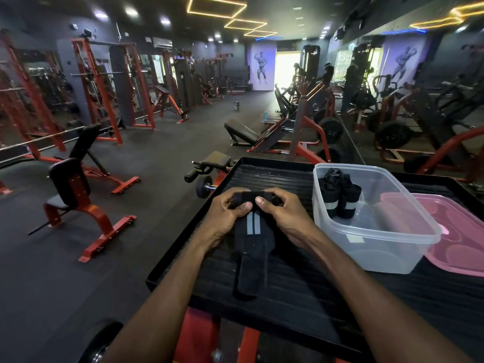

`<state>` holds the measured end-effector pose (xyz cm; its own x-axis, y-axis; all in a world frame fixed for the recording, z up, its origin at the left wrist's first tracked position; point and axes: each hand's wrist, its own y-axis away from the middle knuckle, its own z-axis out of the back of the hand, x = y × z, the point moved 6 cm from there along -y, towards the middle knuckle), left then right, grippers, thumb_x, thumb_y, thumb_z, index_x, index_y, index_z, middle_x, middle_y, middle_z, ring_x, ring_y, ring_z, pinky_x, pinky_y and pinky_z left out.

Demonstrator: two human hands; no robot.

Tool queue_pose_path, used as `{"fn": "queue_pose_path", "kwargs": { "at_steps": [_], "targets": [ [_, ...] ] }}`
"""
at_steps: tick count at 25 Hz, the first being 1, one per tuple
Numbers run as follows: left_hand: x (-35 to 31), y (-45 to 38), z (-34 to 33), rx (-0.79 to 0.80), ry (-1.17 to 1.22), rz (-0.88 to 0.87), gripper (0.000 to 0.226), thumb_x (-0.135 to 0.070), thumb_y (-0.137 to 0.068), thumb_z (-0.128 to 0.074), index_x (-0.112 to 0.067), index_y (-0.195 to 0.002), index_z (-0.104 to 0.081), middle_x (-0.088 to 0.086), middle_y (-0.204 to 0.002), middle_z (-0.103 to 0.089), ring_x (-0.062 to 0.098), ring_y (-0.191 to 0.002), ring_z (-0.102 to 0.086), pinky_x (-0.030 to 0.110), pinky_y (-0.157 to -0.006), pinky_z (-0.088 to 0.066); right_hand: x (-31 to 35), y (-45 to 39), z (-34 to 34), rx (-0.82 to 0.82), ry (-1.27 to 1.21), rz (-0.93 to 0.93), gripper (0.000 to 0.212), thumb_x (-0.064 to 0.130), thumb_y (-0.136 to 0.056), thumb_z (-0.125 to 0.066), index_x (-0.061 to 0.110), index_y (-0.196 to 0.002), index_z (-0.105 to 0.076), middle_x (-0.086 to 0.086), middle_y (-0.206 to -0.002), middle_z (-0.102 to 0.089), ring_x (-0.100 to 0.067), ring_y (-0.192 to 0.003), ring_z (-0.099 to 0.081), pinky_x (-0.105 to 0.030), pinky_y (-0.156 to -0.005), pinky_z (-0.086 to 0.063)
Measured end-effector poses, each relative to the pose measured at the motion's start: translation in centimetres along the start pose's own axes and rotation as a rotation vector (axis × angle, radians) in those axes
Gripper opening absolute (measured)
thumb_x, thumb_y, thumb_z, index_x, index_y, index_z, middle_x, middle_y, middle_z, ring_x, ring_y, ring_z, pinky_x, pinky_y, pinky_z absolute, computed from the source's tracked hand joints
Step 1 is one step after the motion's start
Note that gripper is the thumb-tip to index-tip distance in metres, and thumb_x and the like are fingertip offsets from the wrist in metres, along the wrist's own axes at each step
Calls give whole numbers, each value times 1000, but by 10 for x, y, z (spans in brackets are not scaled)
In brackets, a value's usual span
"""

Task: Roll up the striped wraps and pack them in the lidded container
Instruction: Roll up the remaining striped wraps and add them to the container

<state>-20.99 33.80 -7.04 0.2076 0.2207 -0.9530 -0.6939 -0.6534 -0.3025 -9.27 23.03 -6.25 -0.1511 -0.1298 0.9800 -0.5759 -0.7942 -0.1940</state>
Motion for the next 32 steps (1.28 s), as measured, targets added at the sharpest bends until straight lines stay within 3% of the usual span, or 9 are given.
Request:
{"fn": "queue_pose_path", "kwargs": {
  "at_steps": [7,11,14,18,21,23,27,29,32],
  "targets": [
    [11,-3,-3,-33,211,142,34,-20,-89,-71,2,-114,-66,22,-109,-73,34,-100,-69,53,-98,-52,11,1,1,-7,9,130,35,-5,-79,-76,22,-102,-72,5,-97,-72,-4,-88,-68,-25,-82,-57],
    [4,-4,2,-27,92,46,25,1,-90,-65,-17,-106,-69,-1,-100,-75,20,-101,-68,43,-100,-52,2,-1,1,-30,-54,-12,15,15,-87,-75,11,-101,-71,-6,-91,-72,-20,-83,-69,-35,-71,-58],
    [3,-3,-2,-19,113,39,26,-2,-86,-71,-20,-105,-70,0,-100,-75,19,-100,-69,39,-93,-54,5,-1,5,-61,-16,47,13,5,-87,-72,7,-99,-69,-7,-86,-70,-17,-75,-66,-29,-56,-53],
    [8,-2,-6,-42,239,157,33,-31,-83,-73,-7,-105,-68,12,-95,-74,28,-89,-70,38,-78,-57,12,-2,5,-40,52,177,34,-10,-77,-74,11,-103,-71,-1,-99,-71,-11,-92,-66,-27,-84,-55],
    [5,-3,-3,-65,239,101,13,-10,-93,-64,-8,-105,-66,11,-99,-71,28,-95,-66,39,-81,-56,8,-2,2,-11,-67,105,37,-7,-79,-74,12,-110,-71,-4,-104,-70,-12,-89,-67,-30,-76,-58],
    [2,-2,-2,-44,227,61,18,0,-93,-61,-13,-105,-66,8,-102,-71,25,-98,-66,41,-85,-55,4,1,-3,15,-231,-23,25,5,-86,-73,15,-109,-71,-7,-99,-69,-16,-78,-68,-34,-58,-55],
    [0,-2,-5,12,221,24,27,2,-87,-67,-19,-104,-69,3,-105,-70,21,-100,-66,42,-85,-57,7,0,-1,-15,-151,49,15,2,-88,-69,10,-101,-69,-9,-90,-68,-22,-77,-66,-33,-53,-54],
    [1,0,-8,20,303,92,18,-11,-86,-70,-16,-104,-68,5,-100,-70,21,-91,-67,34,-68,-60,12,0,1,-14,-73,124,28,-8,-83,-71,11,-104,-69,-6,-97,-69,-15,-85,-66,-27,-63,-56],
    [8,-2,-6,-15,284,109,24,-22,-83,-77,-12,-103,-69,12,-100,-68,27,-96,-65,37,-79,-59,17,3,1,28,1,215,43,-16,-75,-72,12,-108,-70,-5,-110,-70,-14,-102,-65,-27,-90,-55]
  ]
}}
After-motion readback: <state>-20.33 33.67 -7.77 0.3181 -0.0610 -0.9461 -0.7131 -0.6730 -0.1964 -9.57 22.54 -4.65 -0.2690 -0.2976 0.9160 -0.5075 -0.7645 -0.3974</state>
